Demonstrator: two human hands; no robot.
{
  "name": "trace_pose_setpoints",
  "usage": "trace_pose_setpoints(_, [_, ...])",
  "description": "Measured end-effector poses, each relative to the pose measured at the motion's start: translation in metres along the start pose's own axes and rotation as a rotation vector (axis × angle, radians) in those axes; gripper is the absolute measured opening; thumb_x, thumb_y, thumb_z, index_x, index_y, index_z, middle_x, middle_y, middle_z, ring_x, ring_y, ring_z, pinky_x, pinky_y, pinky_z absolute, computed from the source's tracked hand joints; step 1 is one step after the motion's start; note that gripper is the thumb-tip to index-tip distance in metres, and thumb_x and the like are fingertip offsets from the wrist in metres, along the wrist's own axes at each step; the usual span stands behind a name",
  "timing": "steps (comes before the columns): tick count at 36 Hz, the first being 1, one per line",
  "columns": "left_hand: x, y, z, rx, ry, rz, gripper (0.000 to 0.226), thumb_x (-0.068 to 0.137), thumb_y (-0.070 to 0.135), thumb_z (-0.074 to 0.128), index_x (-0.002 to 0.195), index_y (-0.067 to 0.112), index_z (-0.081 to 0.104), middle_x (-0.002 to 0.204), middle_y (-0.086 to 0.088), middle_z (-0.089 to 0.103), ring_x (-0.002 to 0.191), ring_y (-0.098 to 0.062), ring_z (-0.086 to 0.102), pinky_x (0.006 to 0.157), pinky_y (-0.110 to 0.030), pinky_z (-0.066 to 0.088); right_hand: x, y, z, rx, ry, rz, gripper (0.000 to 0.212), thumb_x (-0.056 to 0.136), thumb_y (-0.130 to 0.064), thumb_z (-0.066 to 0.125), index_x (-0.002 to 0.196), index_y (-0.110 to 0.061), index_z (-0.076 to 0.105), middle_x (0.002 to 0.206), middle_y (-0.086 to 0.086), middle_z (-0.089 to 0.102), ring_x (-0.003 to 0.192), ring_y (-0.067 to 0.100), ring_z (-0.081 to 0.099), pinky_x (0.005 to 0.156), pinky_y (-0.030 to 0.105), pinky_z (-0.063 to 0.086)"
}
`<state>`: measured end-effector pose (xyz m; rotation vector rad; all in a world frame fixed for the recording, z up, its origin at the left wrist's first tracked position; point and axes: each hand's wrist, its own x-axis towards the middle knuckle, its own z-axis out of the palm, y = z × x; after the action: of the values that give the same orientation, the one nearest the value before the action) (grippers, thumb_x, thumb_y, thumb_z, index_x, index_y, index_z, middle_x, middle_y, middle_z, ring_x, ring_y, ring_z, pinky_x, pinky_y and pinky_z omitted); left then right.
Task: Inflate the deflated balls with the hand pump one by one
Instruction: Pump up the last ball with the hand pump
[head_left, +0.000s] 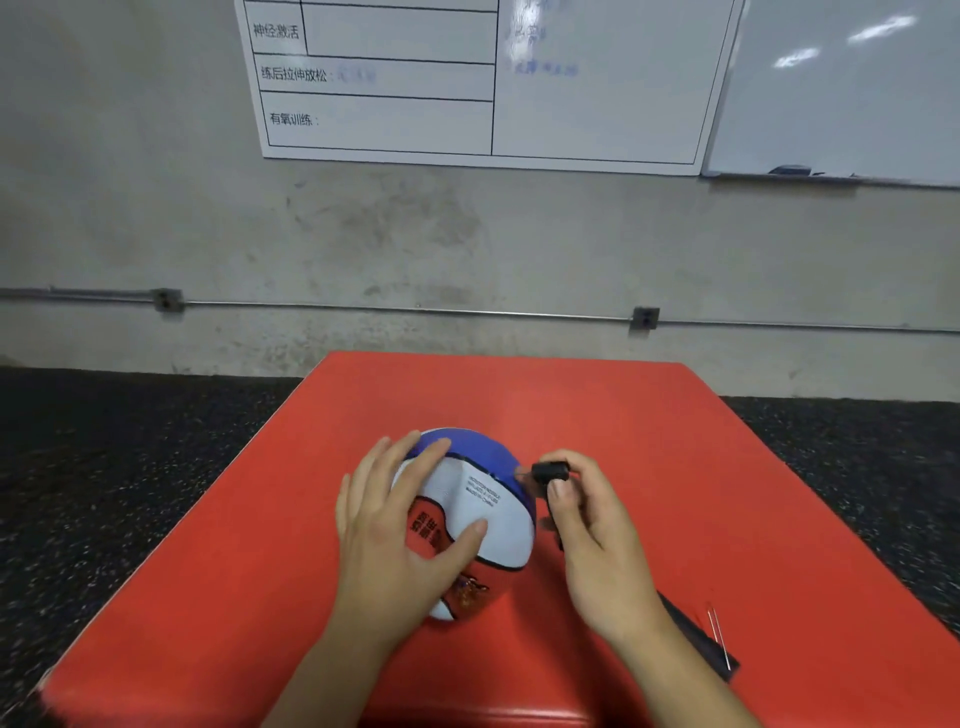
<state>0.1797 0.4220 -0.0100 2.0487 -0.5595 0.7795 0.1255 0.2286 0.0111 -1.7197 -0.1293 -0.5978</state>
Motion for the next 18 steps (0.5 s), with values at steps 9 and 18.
trace_pose_setpoints(9, [0.001, 0.0, 0.015, -0.062, -0.036, -0.048, 0.067, 0.088, 0.056, 0.067, 0.147, 0.028, 0.053, 0.148, 0.012, 0.051, 0.136, -0.016, 0.049, 0.11, -0.051, 0.042, -0.012, -0.008, 0.015, -0.157, -0.05, -0.046, 0.024, 0.11, -0.012, 0.049, 0.121, -0.028, 0.062, 0.115, -0.013, 0.072, 0.114, 0.013, 0.068, 0.098, 0.036, 0.052])
trace_pose_setpoints(18, [-0.006, 0.013, 0.017, -0.01, -0.15, -0.006, 0.089, 0.075, 0.048, 0.066, 0.158, 0.041, 0.035, 0.15, 0.027, 0.045, 0.135, -0.007, 0.05, 0.101, -0.041, 0.042, -0.006, -0.007, 0.009, -0.173, 0.06, -0.063, 0.026, 0.11, -0.012, 0.046, 0.125, -0.028, 0.061, 0.119, -0.022, 0.069, 0.116, 0.006, 0.065, 0.096, 0.02, 0.047])
